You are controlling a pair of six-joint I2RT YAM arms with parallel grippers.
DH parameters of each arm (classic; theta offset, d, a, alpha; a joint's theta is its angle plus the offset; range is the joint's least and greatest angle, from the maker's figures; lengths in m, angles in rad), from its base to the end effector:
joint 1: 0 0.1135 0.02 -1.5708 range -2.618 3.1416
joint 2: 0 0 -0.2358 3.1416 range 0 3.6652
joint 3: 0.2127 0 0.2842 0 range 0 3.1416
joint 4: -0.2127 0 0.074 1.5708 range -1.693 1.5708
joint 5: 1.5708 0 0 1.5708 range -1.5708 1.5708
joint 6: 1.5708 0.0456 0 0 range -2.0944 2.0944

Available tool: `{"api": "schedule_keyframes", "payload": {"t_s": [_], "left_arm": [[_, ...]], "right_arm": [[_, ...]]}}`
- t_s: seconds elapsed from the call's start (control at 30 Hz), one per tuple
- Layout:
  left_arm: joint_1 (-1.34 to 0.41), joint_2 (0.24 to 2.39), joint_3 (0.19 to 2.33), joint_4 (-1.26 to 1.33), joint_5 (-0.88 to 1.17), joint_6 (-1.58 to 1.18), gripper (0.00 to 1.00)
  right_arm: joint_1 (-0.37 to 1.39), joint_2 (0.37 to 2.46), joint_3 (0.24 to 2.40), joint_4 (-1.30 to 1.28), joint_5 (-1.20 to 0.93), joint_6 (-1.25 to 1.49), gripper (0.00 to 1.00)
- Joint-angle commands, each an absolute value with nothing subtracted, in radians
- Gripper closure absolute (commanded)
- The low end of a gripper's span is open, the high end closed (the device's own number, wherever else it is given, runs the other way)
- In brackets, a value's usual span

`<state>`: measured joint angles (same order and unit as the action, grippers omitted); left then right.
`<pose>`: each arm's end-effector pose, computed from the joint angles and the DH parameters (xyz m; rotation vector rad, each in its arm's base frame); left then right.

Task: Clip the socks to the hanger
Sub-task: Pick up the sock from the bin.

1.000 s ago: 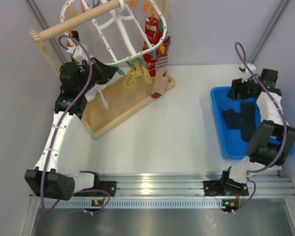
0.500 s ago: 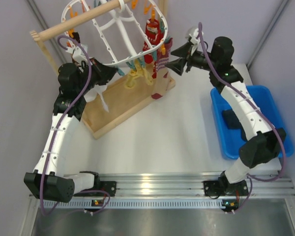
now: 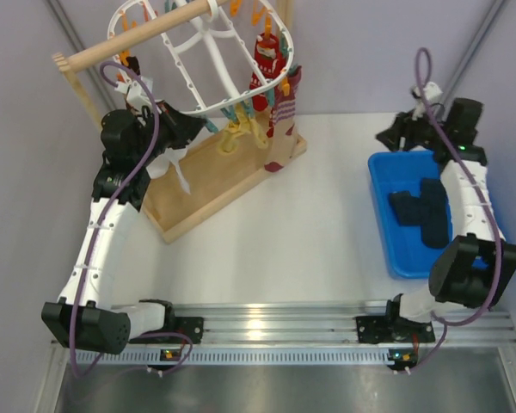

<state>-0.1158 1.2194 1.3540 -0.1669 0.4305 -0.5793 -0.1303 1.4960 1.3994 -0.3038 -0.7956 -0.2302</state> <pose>0.3171 -0.0560 0.4279 -0.0387 1.6718 -0.8758 0.3832 -0.0174 0.3403 -0.5944 1.7848 0.5339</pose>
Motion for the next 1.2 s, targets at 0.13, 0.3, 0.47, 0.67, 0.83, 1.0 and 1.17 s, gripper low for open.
{"api": "schedule_keyframes", "payload": {"t_s": [0.13,0.3,0.47,0.67,0.83,1.0,1.17], "left_arm": [[-0.112,1.223,1.382,-0.167,0.433,-0.617,1.00],[-0.112,1.220,1.371,-0.166,0.431,-0.600,1.00],[-0.110,1.207,1.355,-0.172,0.422,-0.587,1.00],[-0.107,1.200,1.347,-0.178,0.417,-0.580,1.00],[-0.103,1.204,1.347,-0.178,0.419,-0.577,1.00],[-0.101,1.207,1.347,-0.178,0.417,-0.574,1.00],[-0.101,1.207,1.338,-0.176,0.416,-0.575,1.00]], "right_arm": [[-0.376,1.560,1.384,-0.604,-0.542,-0.474,0.48],[-0.373,1.739,1.368,-0.583,-0.419,-0.442,0.46],[-0.351,1.802,1.318,-0.491,-0.368,-0.434,0.45],[-0.310,1.829,1.249,-0.446,-0.347,-0.436,0.45],[-0.293,1.850,1.206,-0.422,-0.328,-0.442,0.50],[-0.291,1.856,1.192,-0.414,-0.325,-0.460,0.68],[-0.296,1.821,1.181,-0.416,-0.370,-0.492,0.99]]}}
